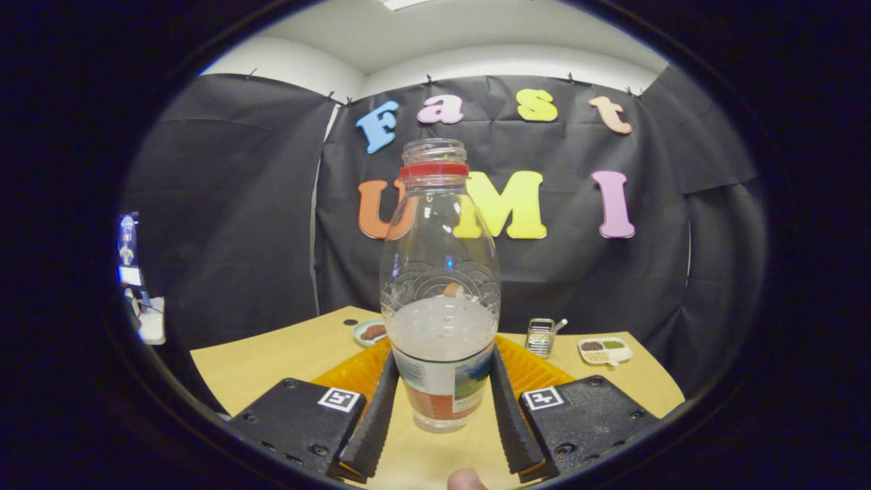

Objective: Take the bottle from table, then pour the juice into the cup, finally place the bottle on the coaster

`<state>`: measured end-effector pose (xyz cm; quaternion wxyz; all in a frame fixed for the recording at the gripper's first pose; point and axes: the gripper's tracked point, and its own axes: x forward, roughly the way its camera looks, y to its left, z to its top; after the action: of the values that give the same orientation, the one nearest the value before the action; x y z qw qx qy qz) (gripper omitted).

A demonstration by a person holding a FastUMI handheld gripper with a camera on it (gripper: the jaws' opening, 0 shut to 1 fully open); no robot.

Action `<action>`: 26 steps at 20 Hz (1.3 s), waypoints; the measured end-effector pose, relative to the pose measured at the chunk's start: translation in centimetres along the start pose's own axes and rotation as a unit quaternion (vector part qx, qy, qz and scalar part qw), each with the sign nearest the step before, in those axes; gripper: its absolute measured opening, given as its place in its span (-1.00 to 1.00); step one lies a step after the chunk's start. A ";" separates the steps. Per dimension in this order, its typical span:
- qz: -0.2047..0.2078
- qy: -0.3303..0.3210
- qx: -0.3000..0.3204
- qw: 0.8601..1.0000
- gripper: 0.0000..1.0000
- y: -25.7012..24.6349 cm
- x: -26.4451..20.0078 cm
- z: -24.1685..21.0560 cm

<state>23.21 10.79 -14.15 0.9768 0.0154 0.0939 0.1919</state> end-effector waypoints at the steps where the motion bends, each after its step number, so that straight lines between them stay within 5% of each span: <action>1: 0.002 0.007 0.004 1.000 0.45 0.0 1.0 -0.7; 10: 0.009 0.053 0.004 0.999 0.48 -0.7 8.9 -8.6; 26: -0.005 0.095 0.009 0.995 0.58 -0.9 12.5 -15.8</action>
<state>31.93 14.60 -31.94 0.9643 0.0059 0.1880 0.1866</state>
